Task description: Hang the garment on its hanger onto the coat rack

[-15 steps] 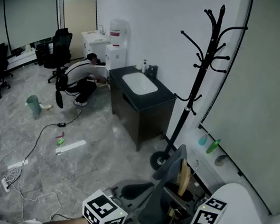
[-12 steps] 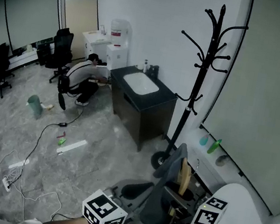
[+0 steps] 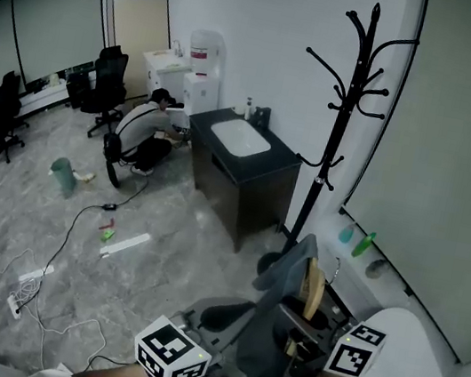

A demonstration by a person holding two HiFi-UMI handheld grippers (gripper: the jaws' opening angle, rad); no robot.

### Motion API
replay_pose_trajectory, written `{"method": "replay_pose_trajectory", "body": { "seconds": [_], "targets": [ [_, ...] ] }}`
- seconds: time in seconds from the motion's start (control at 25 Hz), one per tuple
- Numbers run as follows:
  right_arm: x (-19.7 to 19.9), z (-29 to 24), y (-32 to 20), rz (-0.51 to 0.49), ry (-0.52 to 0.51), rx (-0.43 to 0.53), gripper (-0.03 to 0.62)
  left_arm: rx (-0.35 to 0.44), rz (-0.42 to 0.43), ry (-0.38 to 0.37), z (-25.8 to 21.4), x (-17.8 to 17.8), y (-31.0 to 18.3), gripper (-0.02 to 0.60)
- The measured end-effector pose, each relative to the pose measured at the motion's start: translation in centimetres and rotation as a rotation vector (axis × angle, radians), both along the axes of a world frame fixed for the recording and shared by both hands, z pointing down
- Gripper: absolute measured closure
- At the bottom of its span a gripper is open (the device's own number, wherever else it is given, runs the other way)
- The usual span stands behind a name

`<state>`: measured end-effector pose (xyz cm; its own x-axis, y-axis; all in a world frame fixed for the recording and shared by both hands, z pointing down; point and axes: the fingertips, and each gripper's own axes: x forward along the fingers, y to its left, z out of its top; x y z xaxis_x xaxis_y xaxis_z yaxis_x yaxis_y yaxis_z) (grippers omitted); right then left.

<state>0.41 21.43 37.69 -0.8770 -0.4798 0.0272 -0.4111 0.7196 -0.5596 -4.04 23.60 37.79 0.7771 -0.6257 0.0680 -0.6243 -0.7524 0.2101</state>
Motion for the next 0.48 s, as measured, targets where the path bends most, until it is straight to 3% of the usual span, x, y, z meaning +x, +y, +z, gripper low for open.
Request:
{"method": "replay_pose_trajectory", "body": {
  "seconds": [0.28,0.48],
  "targets": [
    [2.1,-1.8,-3.3,0.172,-0.1,-0.006,0.482,0.043,-0.112,0.01,-1.8,-1.4,-0.6,0.575],
    [2.4,-2.5,-5.4,0.223,-0.137,0.024,0.482,0.052,-0.139,-0.006,-1.5,-0.6,-1.5,0.575]
  ]
}}
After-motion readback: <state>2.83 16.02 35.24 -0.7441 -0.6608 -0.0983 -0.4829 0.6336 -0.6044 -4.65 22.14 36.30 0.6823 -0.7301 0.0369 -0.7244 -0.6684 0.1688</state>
